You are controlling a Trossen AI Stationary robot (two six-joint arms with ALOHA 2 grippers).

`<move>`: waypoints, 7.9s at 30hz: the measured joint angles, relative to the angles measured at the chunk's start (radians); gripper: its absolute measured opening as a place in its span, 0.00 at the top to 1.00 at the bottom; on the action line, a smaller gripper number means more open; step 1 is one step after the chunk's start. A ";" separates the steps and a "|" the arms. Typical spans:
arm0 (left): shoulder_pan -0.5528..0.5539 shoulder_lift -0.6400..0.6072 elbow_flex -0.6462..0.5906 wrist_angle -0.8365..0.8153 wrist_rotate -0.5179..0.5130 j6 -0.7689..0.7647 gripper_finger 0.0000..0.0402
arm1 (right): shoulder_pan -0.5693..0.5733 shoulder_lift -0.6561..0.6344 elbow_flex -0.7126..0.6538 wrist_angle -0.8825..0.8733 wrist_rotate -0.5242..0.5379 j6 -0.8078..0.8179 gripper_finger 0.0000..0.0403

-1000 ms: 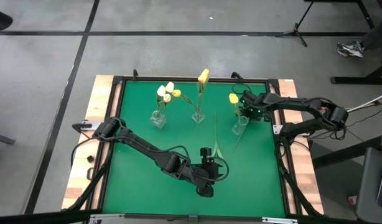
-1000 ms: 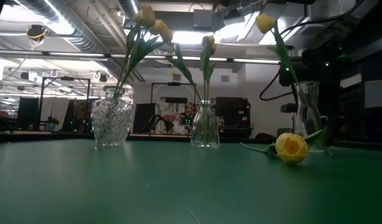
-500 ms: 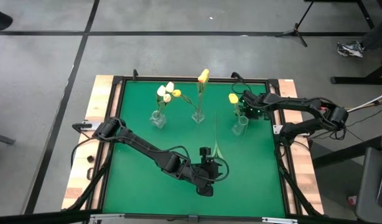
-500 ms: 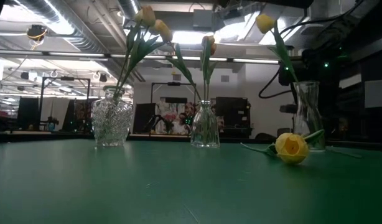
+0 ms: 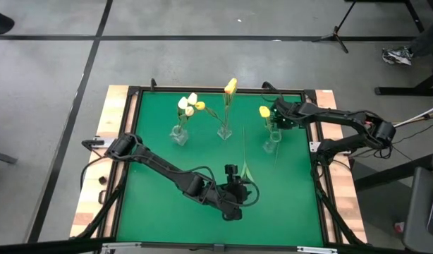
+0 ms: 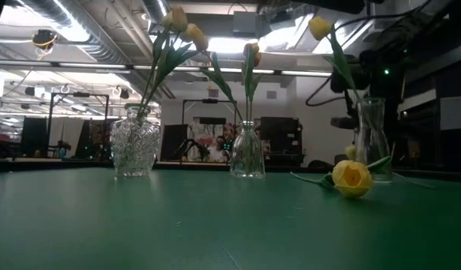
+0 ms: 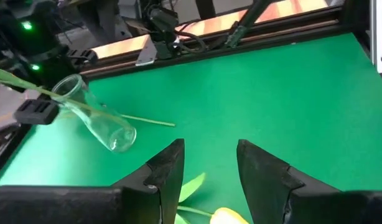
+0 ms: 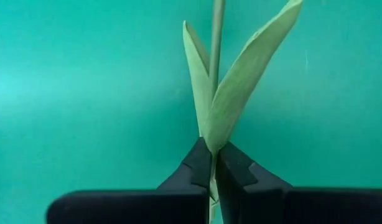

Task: Sort flowers into vase by color
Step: Put the top yellow flower into the right transparent vase, then put the yellow flower into the right transparent vase

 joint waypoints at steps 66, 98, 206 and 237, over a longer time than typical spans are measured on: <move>0.002 -1.261 -0.908 0.559 -0.120 0.126 0.64 | -0.057 -0.934 0.033 0.460 -0.494 -0.844 1.00; 0.002 -1.261 -0.908 0.558 -0.169 0.151 0.64 | -0.057 -0.934 -0.092 0.423 -0.625 -0.909 0.81; -0.109 -1.265 -0.907 0.419 -0.477 0.220 0.64 | -0.746 -0.860 0.437 0.044 -1.552 -0.715 0.48; -0.075 -1.191 -0.907 0.419 -0.463 -0.140 0.64 | -0.210 -0.947 0.359 -0.759 -1.558 -1.286 0.67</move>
